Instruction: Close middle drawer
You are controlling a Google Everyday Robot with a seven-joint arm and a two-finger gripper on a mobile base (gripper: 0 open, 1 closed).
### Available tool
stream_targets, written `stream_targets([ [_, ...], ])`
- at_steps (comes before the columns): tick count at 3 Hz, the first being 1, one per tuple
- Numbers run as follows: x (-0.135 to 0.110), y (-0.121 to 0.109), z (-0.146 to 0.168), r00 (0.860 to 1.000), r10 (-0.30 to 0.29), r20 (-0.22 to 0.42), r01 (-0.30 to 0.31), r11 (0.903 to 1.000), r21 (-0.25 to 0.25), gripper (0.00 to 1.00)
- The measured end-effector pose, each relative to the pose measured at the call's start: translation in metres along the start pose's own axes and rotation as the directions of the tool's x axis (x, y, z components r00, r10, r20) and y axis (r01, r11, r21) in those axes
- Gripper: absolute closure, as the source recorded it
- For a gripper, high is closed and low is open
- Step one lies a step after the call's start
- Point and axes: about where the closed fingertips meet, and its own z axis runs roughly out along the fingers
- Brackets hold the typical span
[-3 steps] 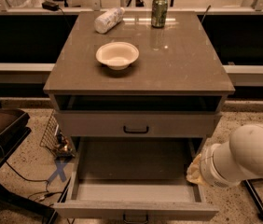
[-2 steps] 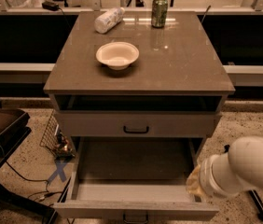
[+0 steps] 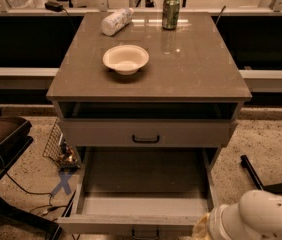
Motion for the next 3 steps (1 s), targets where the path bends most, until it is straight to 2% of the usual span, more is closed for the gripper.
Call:
stream_targets([
  [1,0.009,0.015,0.045,0.994,-0.016,0.105,0.019,0.9995,-0.027,1.00],
  [2,0.013,0.026,0.075,0.977,-0.047,0.210,0.056,0.9978,-0.036,1.00],
  [3,0.013,0.021,0.092,0.959,-0.055,0.280,0.066,0.9973,-0.032,1.00],
])
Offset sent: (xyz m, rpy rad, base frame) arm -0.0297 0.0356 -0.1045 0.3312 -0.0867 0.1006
